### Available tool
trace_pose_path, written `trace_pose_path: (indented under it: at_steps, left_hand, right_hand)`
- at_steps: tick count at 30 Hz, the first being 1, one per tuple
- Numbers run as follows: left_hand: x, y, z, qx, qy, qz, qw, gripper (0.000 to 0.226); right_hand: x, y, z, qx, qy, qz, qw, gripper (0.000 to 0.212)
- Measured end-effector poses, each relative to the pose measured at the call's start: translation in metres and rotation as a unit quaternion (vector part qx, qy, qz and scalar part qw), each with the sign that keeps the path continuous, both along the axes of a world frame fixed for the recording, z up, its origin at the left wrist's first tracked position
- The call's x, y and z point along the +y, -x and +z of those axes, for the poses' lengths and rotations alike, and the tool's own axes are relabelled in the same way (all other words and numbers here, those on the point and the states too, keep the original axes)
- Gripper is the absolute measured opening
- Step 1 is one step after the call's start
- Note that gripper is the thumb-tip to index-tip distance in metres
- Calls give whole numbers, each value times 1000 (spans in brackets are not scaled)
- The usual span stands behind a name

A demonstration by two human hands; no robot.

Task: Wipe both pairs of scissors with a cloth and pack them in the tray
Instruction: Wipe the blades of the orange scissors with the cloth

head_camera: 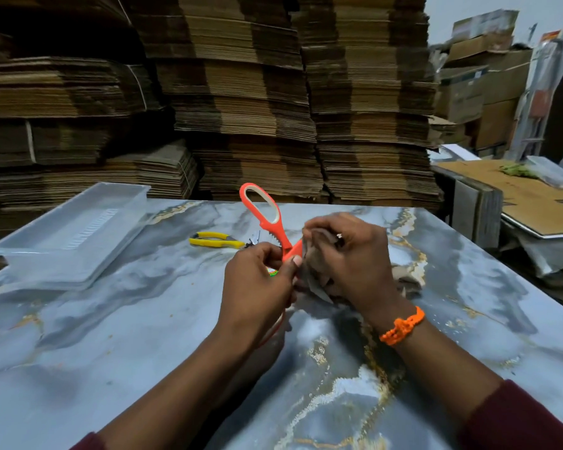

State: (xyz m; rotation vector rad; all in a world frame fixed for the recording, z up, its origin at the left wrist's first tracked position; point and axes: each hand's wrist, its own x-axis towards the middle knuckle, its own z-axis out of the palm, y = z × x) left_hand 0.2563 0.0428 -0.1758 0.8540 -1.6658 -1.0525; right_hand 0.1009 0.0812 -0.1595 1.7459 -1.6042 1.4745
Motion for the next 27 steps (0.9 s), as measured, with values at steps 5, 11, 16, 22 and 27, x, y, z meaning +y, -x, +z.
trace_pose_path:
  at_steps: [5, 11, 16, 22, 27]
  left_hand:
    - [-1, -4, -6, -24, 26, 12, 999, 25]
    - [1, 1, -5, 23, -30, -21, 999, 20]
    - [-1, -3, -2, 91, -76, -42, 992, 22]
    - [-2, -4, -3, 92, -80, -51, 991, 29]
    - [4, -2, -2, 96, -89, -66, 989, 27]
  right_hand:
    - [13, -18, -8, 30, -31, 20, 999, 15]
    - [0, 13, 3, -64, 20, -50, 996, 11]
    - [6, -3, -9, 32, -4, 14, 999, 17]
    - [10, -3, -9, 58, -5, 25, 998, 13]
    - [9, 8, -4, -5, 24, -27, 999, 15]
